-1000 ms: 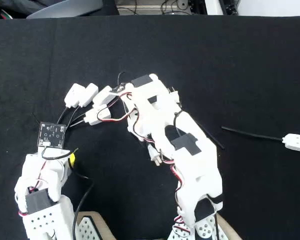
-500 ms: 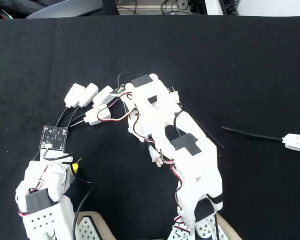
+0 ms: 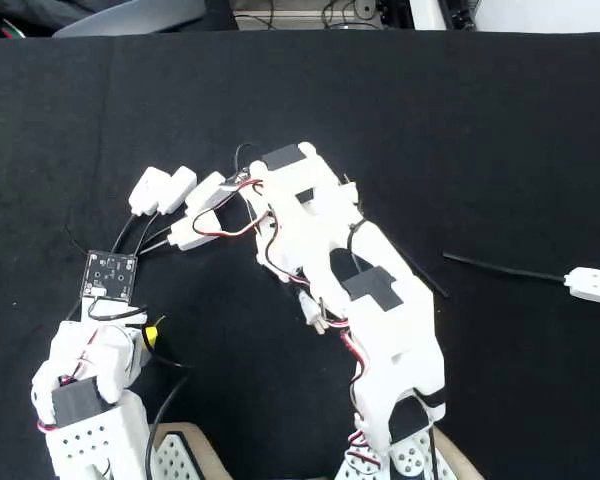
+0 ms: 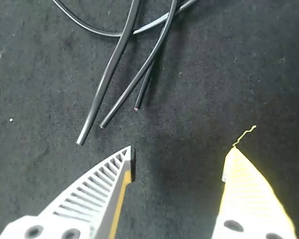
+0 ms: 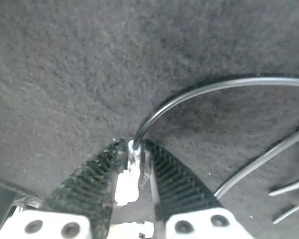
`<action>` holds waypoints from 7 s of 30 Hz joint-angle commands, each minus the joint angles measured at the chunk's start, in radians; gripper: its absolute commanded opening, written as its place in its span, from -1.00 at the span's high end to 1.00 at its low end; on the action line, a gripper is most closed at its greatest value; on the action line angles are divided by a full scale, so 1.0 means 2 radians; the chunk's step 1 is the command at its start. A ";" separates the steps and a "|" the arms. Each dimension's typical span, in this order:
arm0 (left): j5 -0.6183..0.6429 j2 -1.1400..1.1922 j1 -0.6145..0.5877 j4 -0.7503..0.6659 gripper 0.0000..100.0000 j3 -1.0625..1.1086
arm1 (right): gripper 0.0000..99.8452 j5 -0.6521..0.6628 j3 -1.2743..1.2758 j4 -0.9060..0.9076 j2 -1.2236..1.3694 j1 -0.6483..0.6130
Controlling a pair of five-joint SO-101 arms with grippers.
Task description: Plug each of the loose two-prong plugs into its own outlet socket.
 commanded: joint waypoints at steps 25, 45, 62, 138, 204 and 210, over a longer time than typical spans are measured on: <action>0.000 -0.003 0.003 0.003 0.42 0.010 | 0.90 -0.053 -0.019 -0.048 0.029 -0.036; 0.000 -0.003 0.006 0.003 0.42 0.010 | 0.89 -0.080 -0.017 -0.040 0.000 -0.031; -0.001 -0.003 0.003 0.004 0.42 0.010 | 0.89 -0.069 -0.015 -0.025 0.003 -0.031; -0.002 -0.003 0.005 0.002 0.42 0.010 | 0.94 -0.054 0.042 0.017 0.000 -0.062; 0.180 -0.004 0.307 -0.367 0.42 -0.022 | 0.98 -0.300 0.712 -0.514 -0.977 -0.148; 0.180 -0.004 0.286 -0.366 0.42 0.006 | 0.98 -0.299 0.674 -0.524 -0.913 -0.076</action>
